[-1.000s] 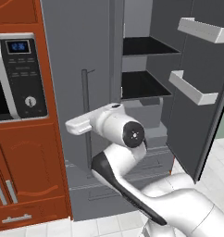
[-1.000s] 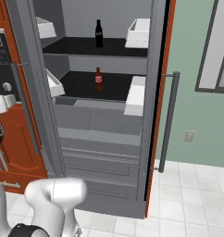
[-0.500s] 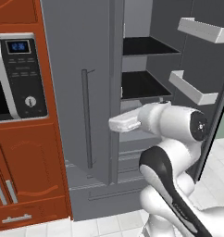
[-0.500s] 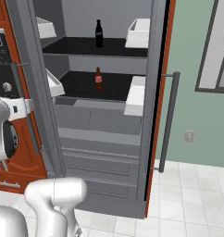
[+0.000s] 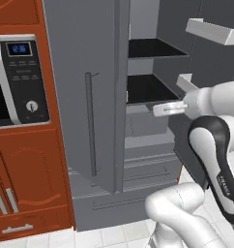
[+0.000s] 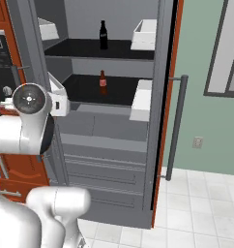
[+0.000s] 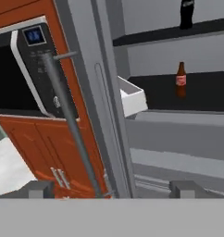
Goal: Open the fridge, grab two sodas, and place both sodas inside the bowl with ice on the dining counter.
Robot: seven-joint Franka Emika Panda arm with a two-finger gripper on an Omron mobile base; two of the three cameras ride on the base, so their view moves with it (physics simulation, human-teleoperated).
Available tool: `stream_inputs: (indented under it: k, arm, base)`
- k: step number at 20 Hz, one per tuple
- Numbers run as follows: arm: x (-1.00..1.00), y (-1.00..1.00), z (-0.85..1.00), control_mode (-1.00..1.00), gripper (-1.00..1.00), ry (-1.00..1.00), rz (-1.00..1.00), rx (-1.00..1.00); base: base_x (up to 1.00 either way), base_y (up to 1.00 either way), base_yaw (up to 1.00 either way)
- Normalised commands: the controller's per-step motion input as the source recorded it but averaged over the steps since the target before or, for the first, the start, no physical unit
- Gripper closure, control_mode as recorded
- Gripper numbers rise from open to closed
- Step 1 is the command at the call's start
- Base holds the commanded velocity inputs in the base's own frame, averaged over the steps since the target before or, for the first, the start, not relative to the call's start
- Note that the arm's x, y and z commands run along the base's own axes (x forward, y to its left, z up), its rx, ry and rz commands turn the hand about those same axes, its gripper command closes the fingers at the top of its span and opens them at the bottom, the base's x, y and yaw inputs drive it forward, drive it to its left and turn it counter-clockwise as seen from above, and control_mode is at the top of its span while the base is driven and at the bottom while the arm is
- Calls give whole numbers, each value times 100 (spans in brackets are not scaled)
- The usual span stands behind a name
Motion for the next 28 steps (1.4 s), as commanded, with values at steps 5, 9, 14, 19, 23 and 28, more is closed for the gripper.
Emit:
stream_inputs:
  k: [5,9,14,19,23,28]
  arm:
    - [35,-27,-3,-100,-100,9,0,18]
    - [31,0,-12,-100,-100,0,1,25]
    - [27,6,-1,-100,-100,2,1,24]
    - [38,21,0,-100,-100,9,0,15]
    - [46,17,0,-100,-100,16,0,8]
    - [53,-1,0,-100,-100,16,9,6]
  base:
    - [0,0,0]
    - [0,0,0]
    - [0,0,0]
    - [0,0,0]
    - [0,0,0]
    - [0,0,0]
